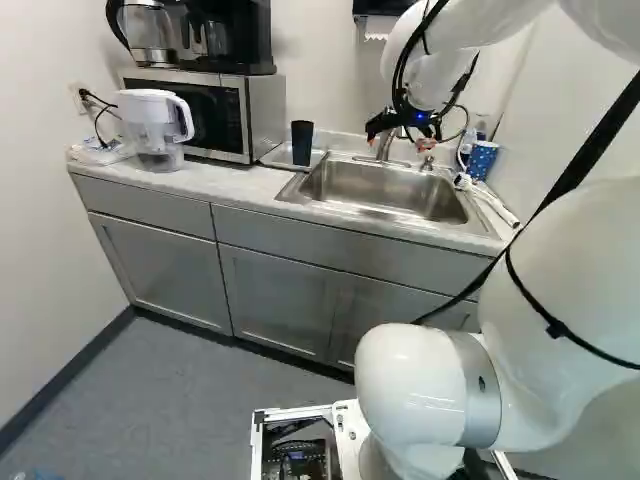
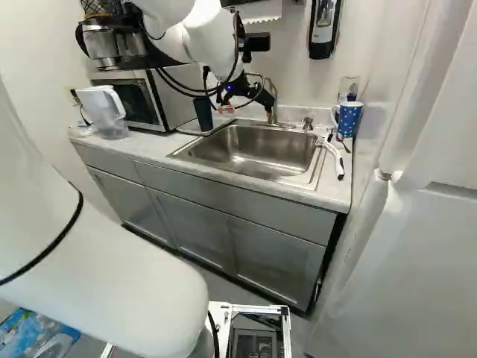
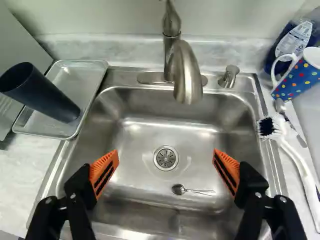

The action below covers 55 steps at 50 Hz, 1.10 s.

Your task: Rinse the cup and place it in the tray

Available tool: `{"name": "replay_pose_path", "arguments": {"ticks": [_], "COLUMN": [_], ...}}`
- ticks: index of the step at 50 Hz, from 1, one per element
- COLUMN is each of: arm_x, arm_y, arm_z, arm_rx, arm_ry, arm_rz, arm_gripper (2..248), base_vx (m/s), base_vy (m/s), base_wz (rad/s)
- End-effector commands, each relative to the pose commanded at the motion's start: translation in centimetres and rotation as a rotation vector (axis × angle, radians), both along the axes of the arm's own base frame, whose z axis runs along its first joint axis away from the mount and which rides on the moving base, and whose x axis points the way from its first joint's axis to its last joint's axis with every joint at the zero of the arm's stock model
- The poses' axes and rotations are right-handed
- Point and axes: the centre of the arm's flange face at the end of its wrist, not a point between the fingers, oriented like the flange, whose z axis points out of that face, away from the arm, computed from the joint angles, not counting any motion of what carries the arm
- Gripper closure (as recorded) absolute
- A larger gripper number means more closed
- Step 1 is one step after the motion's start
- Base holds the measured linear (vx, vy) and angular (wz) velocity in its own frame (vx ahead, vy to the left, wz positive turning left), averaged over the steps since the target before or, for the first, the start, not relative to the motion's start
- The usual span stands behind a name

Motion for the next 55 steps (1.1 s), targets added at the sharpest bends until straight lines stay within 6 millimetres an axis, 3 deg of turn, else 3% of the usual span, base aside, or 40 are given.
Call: {"name": "replay_pose_path", "arguments": {"ticks": [55], "arm_x": [0.0], "arm_y": [0.0], "arm_z": [0.0], "arm_rx": [0.0], "arm_ry": [0.0], "arm_rz": [0.0], "arm_gripper": [3], "base_vx": [-0.007], "base_vy": [0.0], "base_wz": [0.0]}}
